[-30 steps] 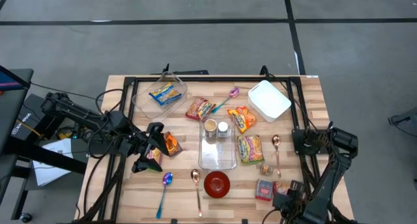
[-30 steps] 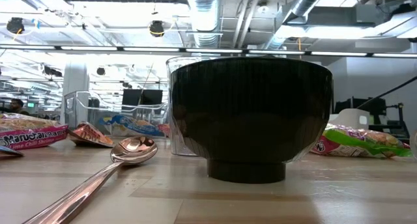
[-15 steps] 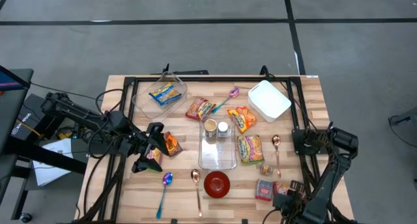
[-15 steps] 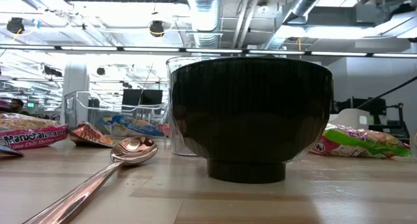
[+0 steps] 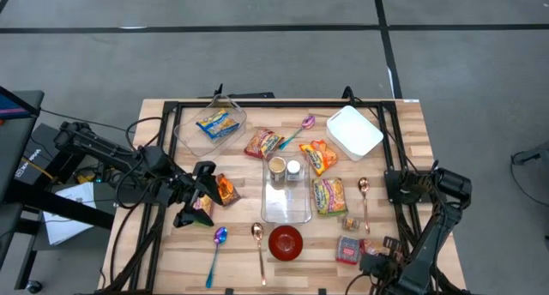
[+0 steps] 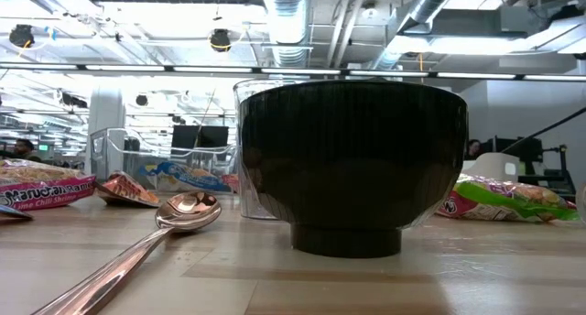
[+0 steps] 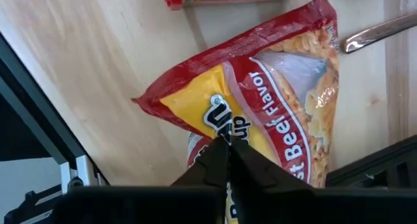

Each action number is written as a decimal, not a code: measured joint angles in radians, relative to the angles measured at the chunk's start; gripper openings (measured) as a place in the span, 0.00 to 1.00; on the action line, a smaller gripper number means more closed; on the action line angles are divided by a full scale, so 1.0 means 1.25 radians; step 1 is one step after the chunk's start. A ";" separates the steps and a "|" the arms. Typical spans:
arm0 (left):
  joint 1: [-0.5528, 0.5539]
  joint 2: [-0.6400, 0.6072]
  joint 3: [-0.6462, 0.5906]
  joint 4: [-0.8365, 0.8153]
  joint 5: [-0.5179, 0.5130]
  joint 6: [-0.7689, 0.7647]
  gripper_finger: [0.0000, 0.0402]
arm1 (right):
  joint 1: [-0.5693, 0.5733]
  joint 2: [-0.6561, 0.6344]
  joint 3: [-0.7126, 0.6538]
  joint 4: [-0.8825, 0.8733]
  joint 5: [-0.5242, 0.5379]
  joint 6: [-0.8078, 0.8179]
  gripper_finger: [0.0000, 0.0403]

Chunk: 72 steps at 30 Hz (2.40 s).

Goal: Pick & Place Food Item
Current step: Put the bottom red noodle pack into the top transparent bin

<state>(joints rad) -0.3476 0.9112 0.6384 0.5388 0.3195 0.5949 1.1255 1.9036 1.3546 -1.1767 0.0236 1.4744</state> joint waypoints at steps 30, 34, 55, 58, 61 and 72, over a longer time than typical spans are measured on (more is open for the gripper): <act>0.000 0.000 0.000 -0.120 -0.028 0.008 0.70 | -0.054 -0.009 0.257 -0.315 0.311 -0.057 0.00; 0.000 0.000 0.000 -0.143 -0.070 0.009 0.70 | -0.070 -0.010 0.275 -0.315 0.388 -0.108 0.00; -0.032 0.218 0.088 -0.106 -0.187 0.134 0.66 | -0.186 -0.011 0.435 -0.315 0.719 -0.484 0.00; -0.032 0.226 0.088 -0.108 -0.218 0.154 0.66 | -0.206 -0.011 0.476 -0.315 0.772 -0.591 0.00; -0.032 0.223 0.088 -0.099 -0.222 0.155 0.66 | -0.227 -0.011 0.526 -0.315 0.826 -0.721 0.00; -0.068 0.156 0.087 -0.190 -0.446 0.171 0.66 | -0.379 -0.012 0.609 -0.022 0.822 -1.188 0.00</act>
<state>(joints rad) -0.4327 1.1062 0.7475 0.3014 -0.2384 0.8082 0.6516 1.8881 2.1162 -1.2046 1.0517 -0.0106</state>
